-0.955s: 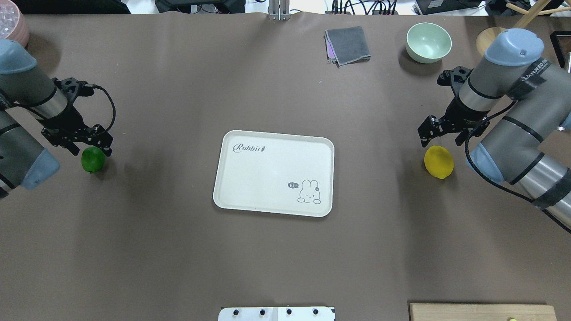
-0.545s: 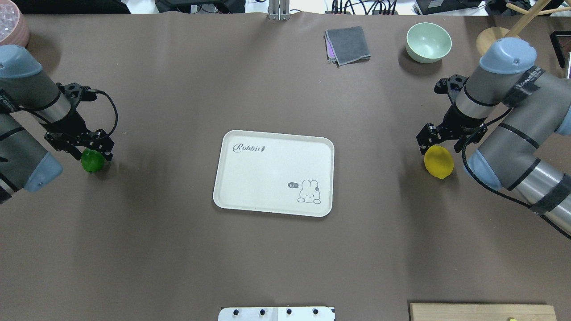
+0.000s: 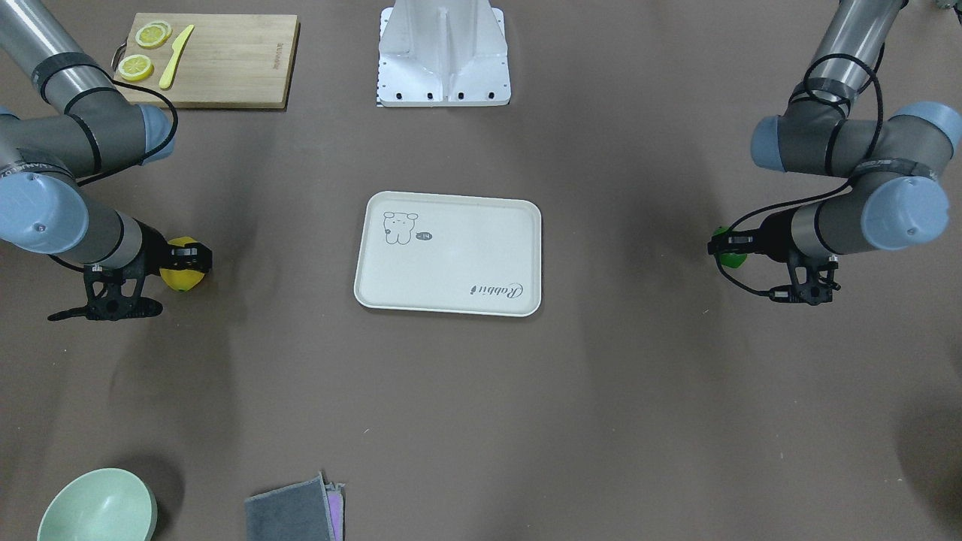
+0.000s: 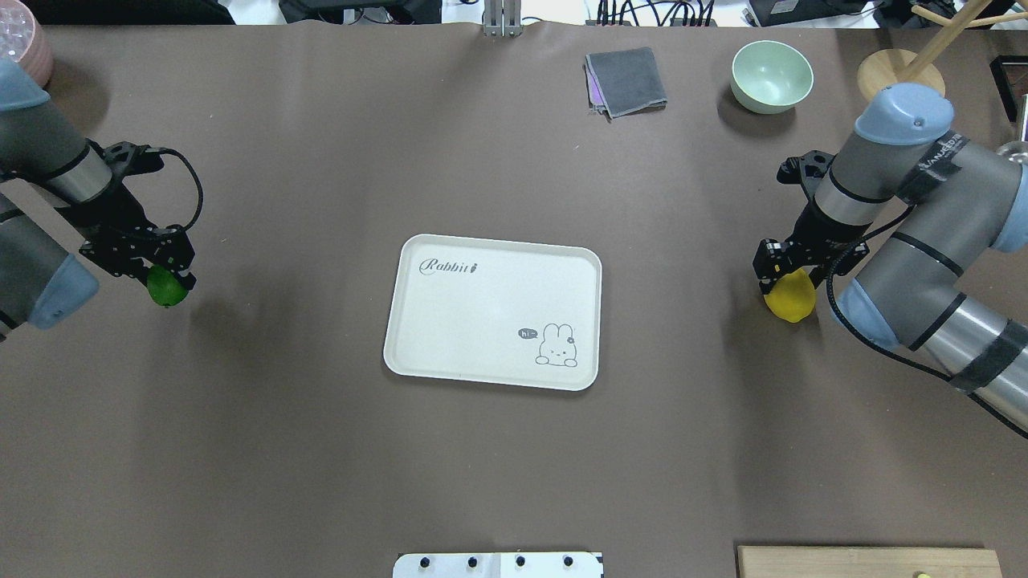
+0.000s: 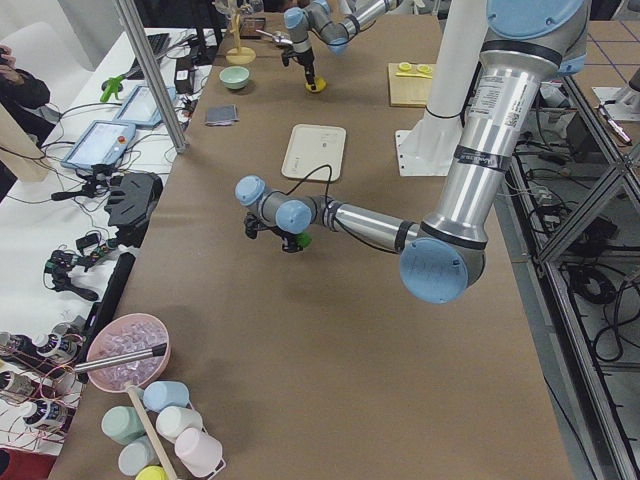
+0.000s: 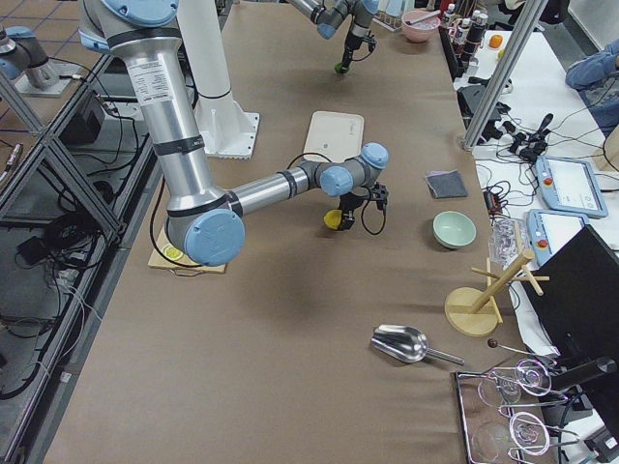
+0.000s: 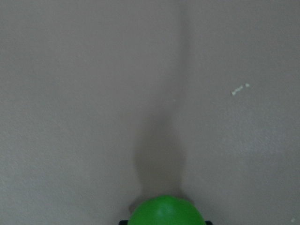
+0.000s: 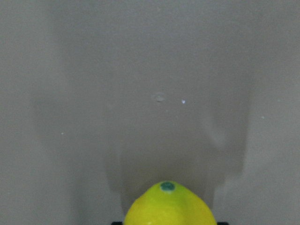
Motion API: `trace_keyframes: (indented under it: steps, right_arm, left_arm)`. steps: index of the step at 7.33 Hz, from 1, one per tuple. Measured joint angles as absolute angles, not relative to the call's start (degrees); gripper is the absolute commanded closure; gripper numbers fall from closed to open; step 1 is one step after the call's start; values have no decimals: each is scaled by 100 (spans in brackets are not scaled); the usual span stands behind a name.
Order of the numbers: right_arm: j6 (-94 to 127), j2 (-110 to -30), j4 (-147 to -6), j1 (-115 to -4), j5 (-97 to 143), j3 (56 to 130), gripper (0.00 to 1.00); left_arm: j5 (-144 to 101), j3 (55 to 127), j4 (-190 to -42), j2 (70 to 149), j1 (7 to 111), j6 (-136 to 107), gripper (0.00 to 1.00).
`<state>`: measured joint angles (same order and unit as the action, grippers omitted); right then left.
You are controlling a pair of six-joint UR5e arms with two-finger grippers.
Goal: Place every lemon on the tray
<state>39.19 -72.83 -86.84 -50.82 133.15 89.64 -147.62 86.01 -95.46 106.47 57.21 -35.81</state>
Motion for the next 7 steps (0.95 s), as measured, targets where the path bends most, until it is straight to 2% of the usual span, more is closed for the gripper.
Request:
trace_keyframes:
  steps: [2, 3, 5, 7]
  right_arm:
    - [3927, -7224, -8684, -5155, 13519, 9044, 81]
    - [3927, -7153, -8674, -5190, 13632, 9137, 81]
    - [3921, -6857, -8663, -5168, 13701, 9364, 81]
    - [3918, -6422, -8661, -5024, 13693, 9440, 81]
  left_arm:
    - [-15049, 9116, -9334, 10928, 5816, -3657, 100]
    - [-15071, 9228, -9322, 11305, 5718, -3898, 100]
    - [-14981, 9277, -9411, 11997, 5156, -4507, 100]
    - [-14499, 9089, -9872, 12358, 4417, -4774, 100]
